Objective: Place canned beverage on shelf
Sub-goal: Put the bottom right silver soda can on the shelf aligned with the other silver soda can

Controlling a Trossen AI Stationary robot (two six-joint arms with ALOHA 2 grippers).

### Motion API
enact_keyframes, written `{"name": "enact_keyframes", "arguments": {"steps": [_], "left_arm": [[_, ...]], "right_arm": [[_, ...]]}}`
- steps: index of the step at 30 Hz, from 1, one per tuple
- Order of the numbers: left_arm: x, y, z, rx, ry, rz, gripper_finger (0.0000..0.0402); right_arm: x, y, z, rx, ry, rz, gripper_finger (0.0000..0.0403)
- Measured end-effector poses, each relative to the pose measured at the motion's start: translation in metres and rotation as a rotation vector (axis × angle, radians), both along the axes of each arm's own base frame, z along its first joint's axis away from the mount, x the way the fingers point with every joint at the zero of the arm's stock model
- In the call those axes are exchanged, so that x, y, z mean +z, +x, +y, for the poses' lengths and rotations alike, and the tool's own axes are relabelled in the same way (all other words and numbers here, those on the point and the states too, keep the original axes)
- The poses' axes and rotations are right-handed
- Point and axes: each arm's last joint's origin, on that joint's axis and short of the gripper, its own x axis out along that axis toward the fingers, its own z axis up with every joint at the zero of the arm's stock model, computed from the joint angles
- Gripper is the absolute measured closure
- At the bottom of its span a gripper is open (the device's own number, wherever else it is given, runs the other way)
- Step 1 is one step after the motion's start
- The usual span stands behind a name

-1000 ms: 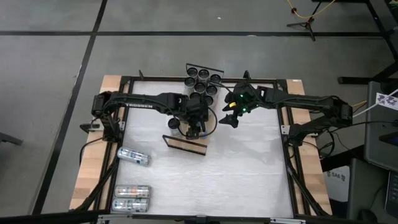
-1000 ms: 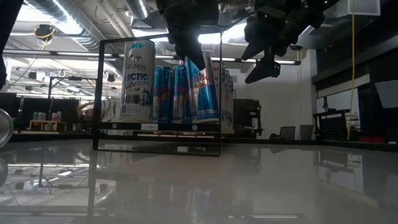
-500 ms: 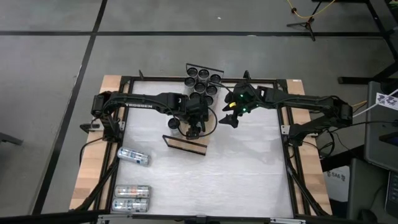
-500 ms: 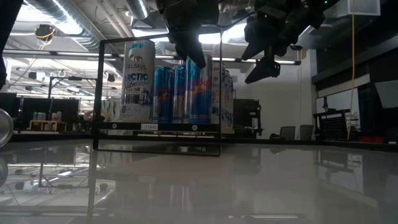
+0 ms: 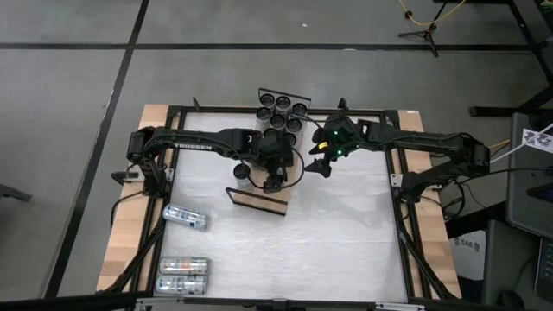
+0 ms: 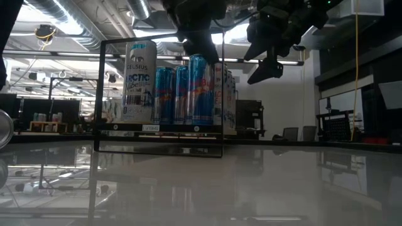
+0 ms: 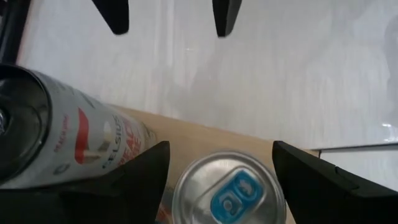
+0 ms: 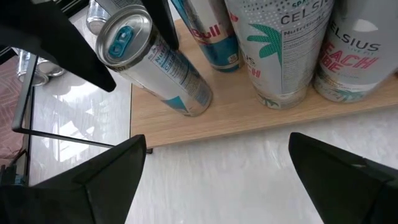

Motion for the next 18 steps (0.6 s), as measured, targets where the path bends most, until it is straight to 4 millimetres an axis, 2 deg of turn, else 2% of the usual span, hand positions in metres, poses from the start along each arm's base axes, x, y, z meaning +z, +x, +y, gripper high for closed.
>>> {"name": "enact_keyframes", "arguments": {"steps": [4, 7, 14, 18], "left_arm": [[0.003, 0.0, 0.0, 0.003, 0.014, 0.0, 0.0127], [0.012, 0.002, 0.001, 0.018, 0.038, -0.029, 0.0127], [0.047, 0.005, 0.002, 0.027, 0.056, -0.117, 0.0127], [0.066, 0.0, 0.0, 0.018, 0.051, -0.106, 0.0147]], "right_arm": [[0.0, 0.0, 0.0, 0.0, 0.0, 0.0, 0.0015], [0.0, 0.0, 0.0, 0.0, 0.0, 0.0, 0.0015], [0.0, 0.0, 0.0, 0.0, 0.0, 0.0, 0.0015], [0.0, 0.0, 0.0, 0.0, 0.0, 0.0, 0.0015]]}}
